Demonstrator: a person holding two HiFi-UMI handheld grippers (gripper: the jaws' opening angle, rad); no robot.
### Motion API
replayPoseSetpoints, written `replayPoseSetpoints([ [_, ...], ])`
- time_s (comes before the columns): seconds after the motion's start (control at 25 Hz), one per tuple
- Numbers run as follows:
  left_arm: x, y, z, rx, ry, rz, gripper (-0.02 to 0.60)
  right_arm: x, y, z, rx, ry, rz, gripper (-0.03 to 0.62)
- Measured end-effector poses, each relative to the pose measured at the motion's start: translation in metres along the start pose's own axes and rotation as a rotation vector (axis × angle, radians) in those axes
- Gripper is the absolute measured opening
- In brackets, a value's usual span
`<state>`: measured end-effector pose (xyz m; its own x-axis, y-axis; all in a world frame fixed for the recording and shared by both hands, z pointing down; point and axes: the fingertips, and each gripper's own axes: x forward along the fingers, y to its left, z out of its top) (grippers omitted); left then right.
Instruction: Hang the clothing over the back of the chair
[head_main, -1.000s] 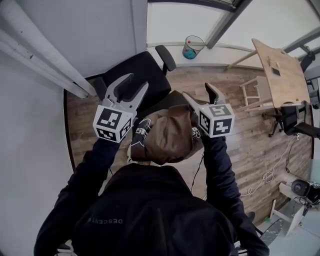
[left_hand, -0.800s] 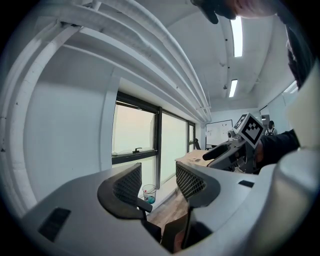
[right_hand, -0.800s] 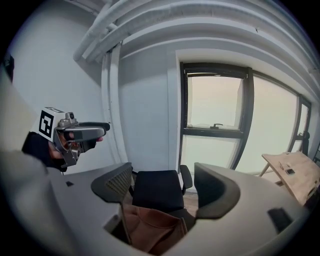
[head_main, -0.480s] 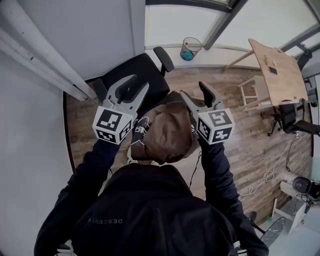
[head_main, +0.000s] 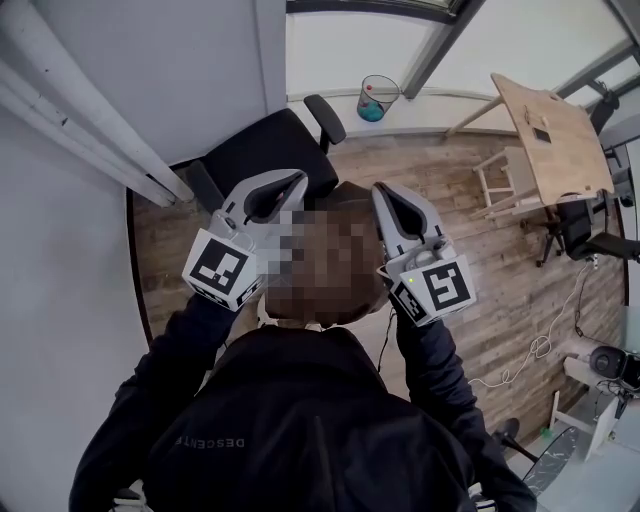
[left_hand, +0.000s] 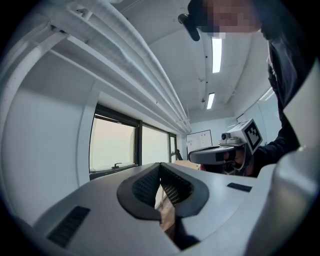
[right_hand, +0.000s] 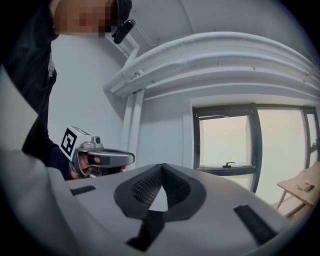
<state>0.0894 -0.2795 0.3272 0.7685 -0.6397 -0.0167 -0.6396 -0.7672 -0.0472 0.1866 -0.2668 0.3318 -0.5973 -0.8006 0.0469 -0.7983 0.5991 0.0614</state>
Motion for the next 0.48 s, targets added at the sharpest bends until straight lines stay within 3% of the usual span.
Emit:
replayPoseSetpoints([
  [0.28,-0.01,-0.023,0.011,-0.003,-0.03,-0.066,0.017,-0.016,0.025,0.009,0.014,-0.039,0.018,-0.002],
  [0.48,-0.015,-0.039,0.005,0.0,-0.027,-0.112,0.018,-0.031,0.033,0.004,0.015,-0.055,-0.019,-0.005],
])
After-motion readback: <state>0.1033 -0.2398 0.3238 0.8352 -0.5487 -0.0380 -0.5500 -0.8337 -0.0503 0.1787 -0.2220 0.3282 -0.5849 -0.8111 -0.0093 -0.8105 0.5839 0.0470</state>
